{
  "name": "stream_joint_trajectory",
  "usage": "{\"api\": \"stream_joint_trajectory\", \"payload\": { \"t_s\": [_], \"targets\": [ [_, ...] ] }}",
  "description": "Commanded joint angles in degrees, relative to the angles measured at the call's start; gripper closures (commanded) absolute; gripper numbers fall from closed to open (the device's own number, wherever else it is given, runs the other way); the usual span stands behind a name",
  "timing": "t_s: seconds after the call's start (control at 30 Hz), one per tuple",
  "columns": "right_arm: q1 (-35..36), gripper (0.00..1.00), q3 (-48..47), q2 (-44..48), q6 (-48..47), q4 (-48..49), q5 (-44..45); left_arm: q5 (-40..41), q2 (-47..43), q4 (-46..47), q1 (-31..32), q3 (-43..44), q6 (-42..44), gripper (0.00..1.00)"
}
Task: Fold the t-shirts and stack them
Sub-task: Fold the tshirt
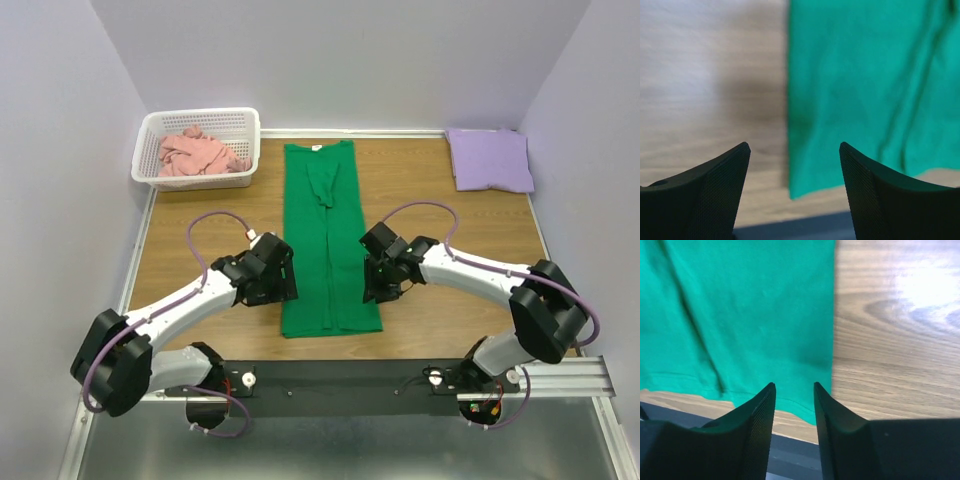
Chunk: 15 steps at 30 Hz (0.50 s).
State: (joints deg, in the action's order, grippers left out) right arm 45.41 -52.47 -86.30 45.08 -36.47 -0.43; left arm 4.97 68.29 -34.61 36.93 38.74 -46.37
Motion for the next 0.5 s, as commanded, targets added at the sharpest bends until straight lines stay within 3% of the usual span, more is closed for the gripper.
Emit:
{"api": "stream_joint_trajectory", "payload": {
  "t_s": [0.0, 0.2, 0.47],
  "targets": [
    [-0.14, 0.57, 4.20, -0.53, -1.12, 2.27, -2.48, -1.12, -2.46, -2.30, 4.73, 0.20, -10.40, 0.21],
    [-0.06, 0.59, 5.79, -3.78, -3.86, 2.89, -2.13, -0.93, -1.32, -3.88, 6.05, -0.77, -13.57, 0.24],
    [-0.85, 0.60, 10.72, 0.34, -2.01, 0.43, 3.06, -1.46, 1.58, -6.87, 9.48, 0.81, -15.59, 0.24]
  ]
}}
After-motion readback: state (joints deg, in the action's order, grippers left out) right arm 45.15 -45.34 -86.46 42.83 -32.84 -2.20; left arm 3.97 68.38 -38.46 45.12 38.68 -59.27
